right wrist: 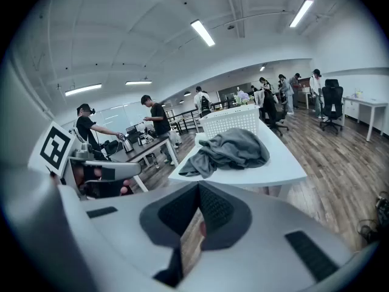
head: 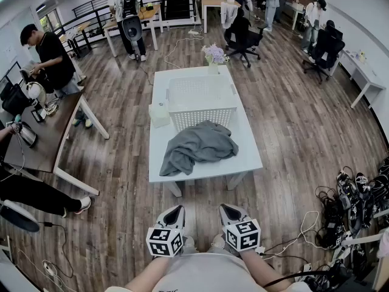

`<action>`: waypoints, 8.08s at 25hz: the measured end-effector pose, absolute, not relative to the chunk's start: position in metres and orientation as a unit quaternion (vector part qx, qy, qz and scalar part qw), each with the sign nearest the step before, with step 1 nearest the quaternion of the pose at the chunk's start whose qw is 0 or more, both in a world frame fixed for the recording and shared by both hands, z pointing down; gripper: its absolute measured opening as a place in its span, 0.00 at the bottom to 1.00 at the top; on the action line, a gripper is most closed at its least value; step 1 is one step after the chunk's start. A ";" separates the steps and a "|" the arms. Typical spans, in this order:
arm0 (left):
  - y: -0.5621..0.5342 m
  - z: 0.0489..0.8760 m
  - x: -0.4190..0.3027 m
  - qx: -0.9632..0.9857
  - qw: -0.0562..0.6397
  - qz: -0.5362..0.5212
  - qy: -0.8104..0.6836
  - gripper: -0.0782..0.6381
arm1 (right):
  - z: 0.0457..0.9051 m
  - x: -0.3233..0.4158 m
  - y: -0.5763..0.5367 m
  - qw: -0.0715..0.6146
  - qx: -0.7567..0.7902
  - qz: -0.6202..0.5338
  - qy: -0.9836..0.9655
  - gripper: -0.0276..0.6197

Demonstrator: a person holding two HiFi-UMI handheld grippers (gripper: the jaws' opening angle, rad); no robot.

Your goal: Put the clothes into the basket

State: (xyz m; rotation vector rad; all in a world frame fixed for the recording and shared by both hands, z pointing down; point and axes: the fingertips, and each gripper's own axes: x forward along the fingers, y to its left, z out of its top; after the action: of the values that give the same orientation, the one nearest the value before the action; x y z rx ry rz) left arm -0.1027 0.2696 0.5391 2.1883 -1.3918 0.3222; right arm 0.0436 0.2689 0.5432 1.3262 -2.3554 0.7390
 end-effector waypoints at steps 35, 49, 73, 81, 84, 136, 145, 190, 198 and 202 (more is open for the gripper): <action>0.267 0.544 -0.126 0.827 0.262 0.127 -0.480 0.13 | 0.537 0.021 0.268 0.142 0.515 0.270 -0.801 0.06; 0.191 0.562 -0.123 0.828 0.266 0.134 -0.475 0.12 | 0.560 0.017 0.199 0.160 0.511 0.274 -0.798 0.06; -0.016 0.550 -0.084 0.798 0.271 0.124 -0.524 0.12 | 0.540 0.054 -0.032 0.168 0.448 0.248 -0.842 0.06; -0.033 0.550 -0.092 0.811 0.264 0.136 -0.503 0.12 | 0.546 0.049 -0.039 0.160 0.468 0.264 -0.828 0.06; -0.034 0.552 -0.090 0.816 0.268 0.137 -0.494 0.13 | 0.549 0.049 -0.038 0.168 0.472 0.265 -0.824 0.06; -0.036 0.697 -0.068 0.836 0.381 0.271 -0.287 0.34 | 0.675 0.018 -0.042 0.276 0.220 0.376 -0.856 0.41; -0.023 0.673 -0.057 0.862 0.348 0.269 -0.253 0.29 | 0.644 0.007 -0.030 0.255 0.186 0.353 -0.881 0.34; -0.174 0.171 -0.037 0.935 -0.015 0.170 -0.312 0.29 | 0.152 0.028 -0.161 0.042 0.266 0.022 -0.963 0.34; -0.192 0.130 -0.036 0.935 -0.041 0.144 -0.321 0.29 | 0.106 0.028 -0.176 0.033 0.280 -0.035 -0.959 0.34; -0.198 0.142 -0.037 0.931 -0.028 0.149 -0.331 0.29 | 0.119 0.031 -0.184 0.045 0.279 -0.014 -0.959 0.34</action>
State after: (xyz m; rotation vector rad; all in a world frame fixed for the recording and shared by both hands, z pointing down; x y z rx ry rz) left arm -0.0368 -0.1983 0.1421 2.9795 -1.0583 0.4777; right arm 0.0308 -0.1845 0.1192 0.8518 -2.9305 -0.0436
